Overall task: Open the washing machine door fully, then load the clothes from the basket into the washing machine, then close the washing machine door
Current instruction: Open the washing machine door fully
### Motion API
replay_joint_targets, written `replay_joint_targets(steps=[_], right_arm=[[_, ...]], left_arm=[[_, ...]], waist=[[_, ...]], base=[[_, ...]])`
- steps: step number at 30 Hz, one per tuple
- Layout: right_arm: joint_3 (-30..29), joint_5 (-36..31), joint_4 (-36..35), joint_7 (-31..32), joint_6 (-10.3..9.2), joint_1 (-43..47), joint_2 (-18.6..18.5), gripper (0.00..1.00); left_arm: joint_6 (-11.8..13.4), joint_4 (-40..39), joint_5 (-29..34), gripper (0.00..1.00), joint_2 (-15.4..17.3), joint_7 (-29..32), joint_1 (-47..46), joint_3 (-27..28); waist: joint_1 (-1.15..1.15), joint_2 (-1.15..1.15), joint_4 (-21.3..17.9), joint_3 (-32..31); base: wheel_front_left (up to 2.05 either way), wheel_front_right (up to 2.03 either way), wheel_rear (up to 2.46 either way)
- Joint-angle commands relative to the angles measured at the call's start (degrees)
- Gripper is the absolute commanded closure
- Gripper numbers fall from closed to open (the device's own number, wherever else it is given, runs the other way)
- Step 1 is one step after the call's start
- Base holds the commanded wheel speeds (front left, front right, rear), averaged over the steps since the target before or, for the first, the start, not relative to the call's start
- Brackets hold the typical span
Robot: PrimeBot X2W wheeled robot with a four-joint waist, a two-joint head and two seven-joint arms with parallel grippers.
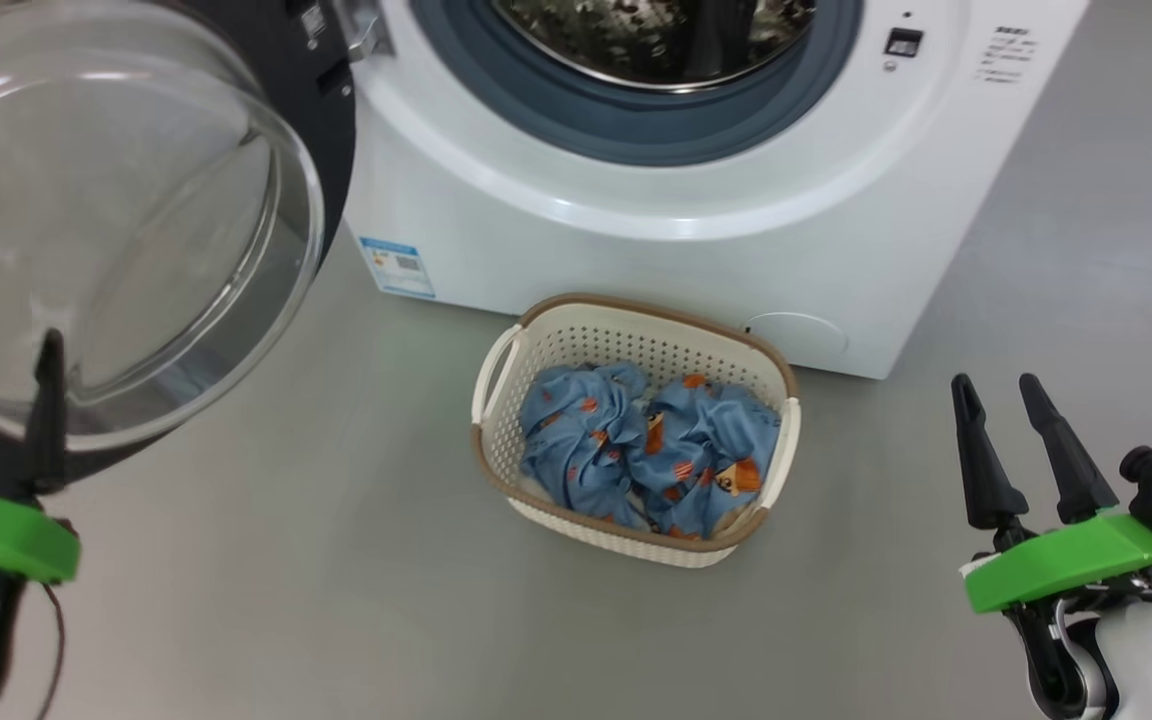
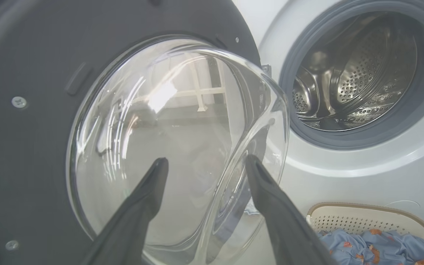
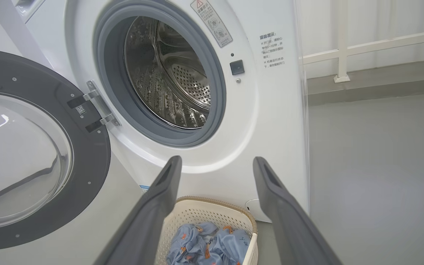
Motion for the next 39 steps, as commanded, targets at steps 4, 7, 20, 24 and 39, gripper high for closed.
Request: replay_joint_targets(steps=[4, 7, 20, 24, 39], right_arm=[[1.6, -0.6, -2.5, -0.7, 0.43, 1.0, -1.3, 0.0], [1.9, -0.7, -3.0, -0.7, 0.43, 1.2, -1.6, 0.0], [4.9, -0.8, -4.6, -0.7, 0.43, 0.1, -3.2, 0.0], [5.5, -0.8, -4.4, -0.7, 0.43, 0.3, -3.6, 0.0], [6.0, -1.2, -3.7, -0.7, 0.43, 1.5, -5.6, 0.0]], left_arm=[[2.5, -7.9, -0.9, 0.0, 1.9, 0.0, 4.2, 2.6], [3.4, -10.6, -1.2, 0.0, 1.5, 0.6, 6.0, 2.6], [7.6, -19.9, -2.9, 0.0, -1.5, 1.6, 13.8, 2.7], [8.5, -21.1, -2.9, 0.0, -2.4, 1.3, 15.5, 2.4], [10.6, -24.2, -3.7, 0.0, -4.9, 0.5, 21.4, 2.4]], waist=[[0.01, 0.0, -3.5, -2.5], [0.01, 0.0, -4.7, -3.0], [0.01, 0.0, -13.7, -4.7], [0.01, 0.0, -15.8, -5.7], [0.01, 0.0, -18.9, -8.4]], base=[[0.0, 0.0, 0.0], [0.0, 0.0, 0.0], [0.0, 0.0, 0.0], [0.0, 0.0, 0.0], [0.0, 0.0, 0.0]])
